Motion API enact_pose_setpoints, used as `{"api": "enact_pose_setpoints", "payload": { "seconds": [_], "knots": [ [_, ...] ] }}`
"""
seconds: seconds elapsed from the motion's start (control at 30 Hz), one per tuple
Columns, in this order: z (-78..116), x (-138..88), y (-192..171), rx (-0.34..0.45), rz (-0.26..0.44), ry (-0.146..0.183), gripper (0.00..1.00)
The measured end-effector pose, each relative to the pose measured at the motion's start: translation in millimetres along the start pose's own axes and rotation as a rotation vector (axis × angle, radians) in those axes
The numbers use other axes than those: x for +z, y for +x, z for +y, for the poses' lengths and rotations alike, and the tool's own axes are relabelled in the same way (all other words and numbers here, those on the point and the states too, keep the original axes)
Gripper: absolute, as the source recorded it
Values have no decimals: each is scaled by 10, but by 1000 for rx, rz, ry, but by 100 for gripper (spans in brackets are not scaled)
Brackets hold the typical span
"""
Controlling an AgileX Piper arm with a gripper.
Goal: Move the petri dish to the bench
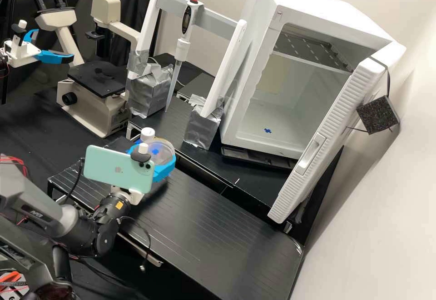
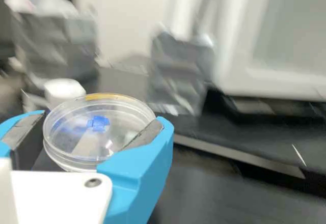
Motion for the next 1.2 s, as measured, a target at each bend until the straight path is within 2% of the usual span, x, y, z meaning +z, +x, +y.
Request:
{"api": "enact_pose_setpoints", "payload": {
  "seconds": [0.07,0.27,0.5,1.2],
  "knots": [
    [9,84,-34,-5,-34,11,0],
    [30,223,-114,-4,-78,37,0],
    [45,322,-178,5,-126,46,0],
    [16,184,-106,-20,-63,17,0]
  ]
}}
